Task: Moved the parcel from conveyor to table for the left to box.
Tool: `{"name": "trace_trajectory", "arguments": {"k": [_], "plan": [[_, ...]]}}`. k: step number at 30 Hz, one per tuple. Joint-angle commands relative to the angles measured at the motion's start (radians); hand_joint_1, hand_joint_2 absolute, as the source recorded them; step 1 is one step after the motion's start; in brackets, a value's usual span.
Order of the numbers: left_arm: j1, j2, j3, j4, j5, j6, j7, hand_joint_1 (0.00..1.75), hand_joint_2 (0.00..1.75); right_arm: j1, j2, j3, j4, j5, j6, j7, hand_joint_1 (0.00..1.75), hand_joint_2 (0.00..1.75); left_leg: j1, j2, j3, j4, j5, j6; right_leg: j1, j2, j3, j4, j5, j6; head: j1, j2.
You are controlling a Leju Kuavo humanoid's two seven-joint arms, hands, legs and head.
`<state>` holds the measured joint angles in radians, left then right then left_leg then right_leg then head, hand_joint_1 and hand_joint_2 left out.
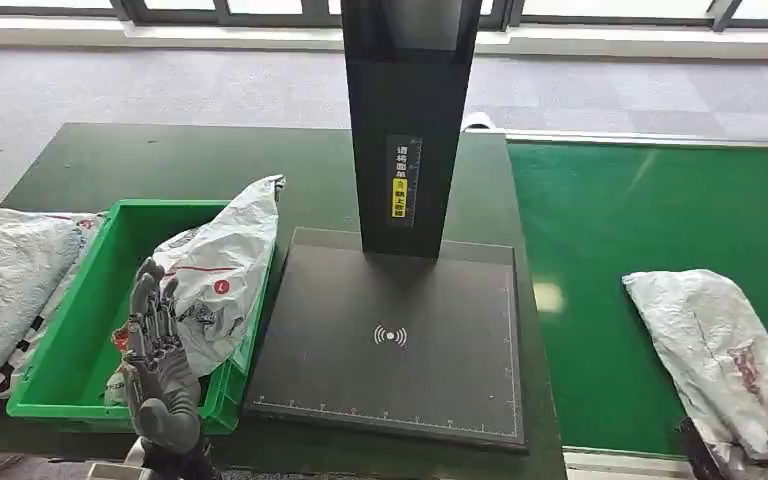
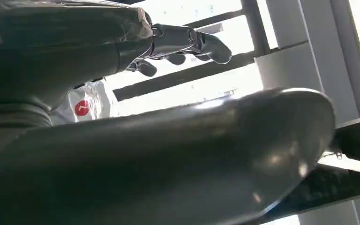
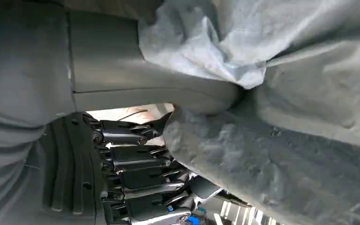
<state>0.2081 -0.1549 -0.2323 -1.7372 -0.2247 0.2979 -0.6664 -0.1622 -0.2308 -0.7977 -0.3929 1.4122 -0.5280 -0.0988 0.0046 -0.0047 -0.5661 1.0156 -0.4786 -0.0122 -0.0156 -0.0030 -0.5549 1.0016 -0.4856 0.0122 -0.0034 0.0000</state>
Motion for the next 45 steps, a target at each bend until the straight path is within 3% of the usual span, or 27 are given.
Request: {"name": "trace_trajectory", "arguments": {"k": [1, 8, 9, 17, 22, 25, 26, 27, 30, 34, 36, 45], "plan": [[-0.023, 0.03, -0.015, 0.053, 0.003, 0.0, -0.032, 0.0, 0.0, -0.01, 0.03, -0.013, 0.067, 0.0, 0.011, 0.0, 0.93, 1.75, 0.001, 0.0, 0.001, -0.003, 0.001, 0.0, 0.001, 0.0, 0.001, -0.003, 0.002, -0.001, 0.0, 0.0], [-0.023, 0.03, -0.015, 0.053, 0.003, 0.0, -0.032, 0.0, 0.0, -0.01, 0.03, -0.013, 0.067, 0.0, 0.011, 0.0, 0.93, 1.75, 0.001, 0.0, 0.001, -0.002, 0.001, 0.0, 0.001, 0.0, 0.001, -0.003, 0.001, -0.001, 0.0, 0.0], [-0.021, 0.028, -0.011, 0.05, 0.002, -0.003, -0.032, 0.0, 0.0, -0.013, 0.029, -0.007, 0.07, 0.003, 0.042, -0.009, 1.75, 1.75, 0.001, 0.0, 0.001, -0.001, 0.001, 0.0, 0.001, 0.0, 0.001, -0.002, 0.001, -0.001, 0.0, 0.0], [0.01, 0.009, 0.02, 0.015, -0.01, -0.01, -0.032, 0.0, 0.0, -0.023, 0.063, -0.002, 0.056, -0.036, 0.106, -0.073, 1.75, 1.75, 0.002, 0.002, 0.003, -0.002, 0.001, 0.0, 0.002, 0.001, 0.003, -0.004, 0.002, -0.001, 0.0, 0.0], [0.017, -0.001, 0.026, 0.009, -0.015, -0.019, -0.032, 0.0, 0.0, -0.016, 0.068, 0.009, 0.036, -0.047, 0.098, -0.091, 1.75, 1.75, 0.002, 0.002, 0.003, -0.004, 0.002, -0.001, 0.003, 0.001, 0.003, -0.005, 0.003, -0.002, 0.0, 0.0], [0.028, -0.015, 0.037, -0.006, -0.022, -0.014, -0.032, 0.0, 0.0, -0.016, 0.085, 0.004, 0.002, -0.101, 0.046, -0.166, 1.75, 1.75, 0.002, 0.002, 0.003, -0.003, 0.002, -0.001, 0.003, 0.002, 0.004, -0.004, 0.002, -0.001, 0.0, 0.0], [0.03, -0.024, 0.046, -0.015, -0.025, -0.001, -0.032, 0.0, 0.0, -0.031, 0.148, -0.086, -0.109, -0.366, -0.012, -0.432, 1.75, 1.75, 0.002, 0.002, 0.003, -0.001, 0.0, 0.0, 0.003, 0.002, 0.003, -0.003, 0.001, -0.001, 0.0, 0.0], [0.026, -0.025, 0.046, -0.023, -0.028, -0.002, -0.03, 0.0, 0.0, -0.016, 0.204, -0.018, -0.266, -0.486, 0.013, -0.599, 1.75, 1.75, 0.002, 0.003, 0.003, -0.005, 0.003, 0.0, 0.003, 0.003, 0.003, -0.006, 0.004, -0.002, 0.0, 0.0], [0.007, -0.032, 0.053, -0.011, -0.024, -0.009, -0.028, 0.0, 0.0, 0.129, 0.303, 0.182, -0.667, -0.732, 0.109, -0.599, 1.75, 1.75, 0.002, 0.007, 0.0, -0.001, 0.0, -0.001, 0.003, 0.007, 0.001, -0.001, 0.002, -0.002, 0.0, 0.0], [-0.001, -0.035, 0.054, -0.005, -0.02, 0.003, -0.032, 0.0, 0.0, 0.295, 0.329, 0.448, -0.959, -0.931, 0.045, -0.599, 1.75, 1.75, 0.002, 0.002, -0.008, -0.002, 0.0, -0.002, 0.002, 0.001, -0.001, 0.0, 0.001, -0.003, 0.0, 0.0], [0.0, -0.034, 0.054, -0.007, -0.02, 0.003, -0.032, 0.0, 0.0, 0.302, 0.334, 0.453, -0.964, -0.931, 0.04, -0.599, 1.75, 1.75, 0.001, -0.001, 0.001, -0.002, 0.001, -0.001, 0.0, -0.002, 0.0, 0.0, 0.0, -0.002, 0.0, 0.0], [0.005, -0.032, 0.053, -0.013, -0.018, 0.003, -0.032, 0.0, 0.0, 0.308, 0.303, 0.487, -0.965, -0.976, 0.021, -0.599, 1.75, 1.75, 0.002, 0.0, 0.001, -0.001, 0.0, -0.002, 0.001, 0.0, 0.001, 0.001, -0.001, -0.002, 0.0, 0.0]]}}
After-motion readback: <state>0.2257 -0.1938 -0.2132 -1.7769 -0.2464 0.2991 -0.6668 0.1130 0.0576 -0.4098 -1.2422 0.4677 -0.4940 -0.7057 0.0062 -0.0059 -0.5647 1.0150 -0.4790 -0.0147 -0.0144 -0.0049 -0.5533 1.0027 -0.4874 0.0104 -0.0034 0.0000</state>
